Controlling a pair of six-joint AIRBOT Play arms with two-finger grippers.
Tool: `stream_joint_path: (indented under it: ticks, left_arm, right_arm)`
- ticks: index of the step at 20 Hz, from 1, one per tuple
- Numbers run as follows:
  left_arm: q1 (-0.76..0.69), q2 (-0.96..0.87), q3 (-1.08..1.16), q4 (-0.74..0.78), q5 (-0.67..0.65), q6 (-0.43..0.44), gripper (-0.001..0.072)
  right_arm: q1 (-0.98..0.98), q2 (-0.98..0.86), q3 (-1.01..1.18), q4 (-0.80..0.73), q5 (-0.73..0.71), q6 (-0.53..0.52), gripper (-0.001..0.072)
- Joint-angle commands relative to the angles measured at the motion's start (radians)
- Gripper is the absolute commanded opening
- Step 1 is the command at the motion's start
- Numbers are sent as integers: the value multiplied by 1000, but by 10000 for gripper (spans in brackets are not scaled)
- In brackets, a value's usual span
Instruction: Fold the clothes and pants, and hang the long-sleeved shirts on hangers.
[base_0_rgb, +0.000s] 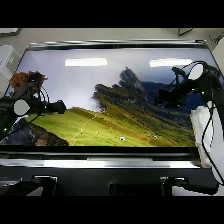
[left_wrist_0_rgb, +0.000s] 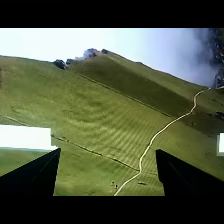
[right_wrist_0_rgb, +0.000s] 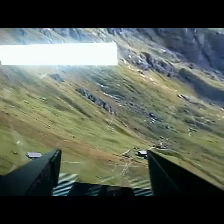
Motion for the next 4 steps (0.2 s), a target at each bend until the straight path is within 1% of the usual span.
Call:
stream_joint_path:
  ticks: [1,4]
  left_arm:
    - [0,2,-4,0,8,0,634]
    - [0,2,-4,0,8,0,634]
  right_arm:
    - [2,0,-2,0,3,2,612]
    - [2,0,-2,0,3,2,612]
